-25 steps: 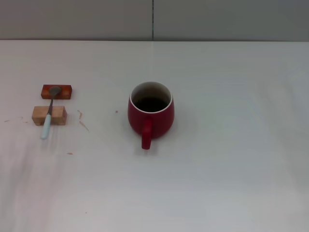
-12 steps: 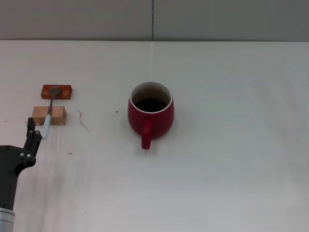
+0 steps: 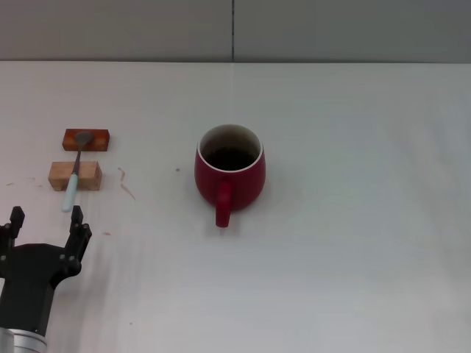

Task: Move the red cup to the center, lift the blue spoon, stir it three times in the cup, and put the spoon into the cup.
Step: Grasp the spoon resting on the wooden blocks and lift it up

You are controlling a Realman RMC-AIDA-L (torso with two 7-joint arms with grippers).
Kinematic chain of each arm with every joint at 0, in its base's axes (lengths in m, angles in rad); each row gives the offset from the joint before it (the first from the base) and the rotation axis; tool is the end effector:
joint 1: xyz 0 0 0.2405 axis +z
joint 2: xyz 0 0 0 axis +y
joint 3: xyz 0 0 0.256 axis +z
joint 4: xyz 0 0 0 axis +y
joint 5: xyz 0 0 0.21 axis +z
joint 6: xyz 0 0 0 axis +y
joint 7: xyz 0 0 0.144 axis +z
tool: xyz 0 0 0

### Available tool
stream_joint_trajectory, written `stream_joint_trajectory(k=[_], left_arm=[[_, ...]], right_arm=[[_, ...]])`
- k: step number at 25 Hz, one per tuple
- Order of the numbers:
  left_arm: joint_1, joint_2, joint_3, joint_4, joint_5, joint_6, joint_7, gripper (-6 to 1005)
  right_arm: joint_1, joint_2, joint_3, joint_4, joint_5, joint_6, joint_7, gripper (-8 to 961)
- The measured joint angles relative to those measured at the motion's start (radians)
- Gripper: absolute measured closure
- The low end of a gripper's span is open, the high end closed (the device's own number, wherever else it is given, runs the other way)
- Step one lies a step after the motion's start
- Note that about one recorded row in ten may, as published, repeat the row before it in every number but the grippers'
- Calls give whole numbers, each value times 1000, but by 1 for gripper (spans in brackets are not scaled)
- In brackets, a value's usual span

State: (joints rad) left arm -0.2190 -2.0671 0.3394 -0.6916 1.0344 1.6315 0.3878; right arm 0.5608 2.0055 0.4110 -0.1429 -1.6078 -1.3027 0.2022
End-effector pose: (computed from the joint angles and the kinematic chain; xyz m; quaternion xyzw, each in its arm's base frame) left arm -0.3223 0.1666 -0.0732 -0.6571 -0.2851 -0.2199 0.6623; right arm 0.3543 0.3584 0.1044 -0.6001 0.1433 0.2805 0.7353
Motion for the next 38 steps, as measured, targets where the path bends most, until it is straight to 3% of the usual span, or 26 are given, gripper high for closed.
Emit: stream_joint_trajectory(k=[20,38], left_arm=[[-43,-7,-66,-22,-2,-139,3,169],[-87,-7,-137,55,-1,-220,-3,169]], right_arm=[[-7,4,0,2,-2,-8,8,307],[-16,4,0,-4,0,-10,9,306]])
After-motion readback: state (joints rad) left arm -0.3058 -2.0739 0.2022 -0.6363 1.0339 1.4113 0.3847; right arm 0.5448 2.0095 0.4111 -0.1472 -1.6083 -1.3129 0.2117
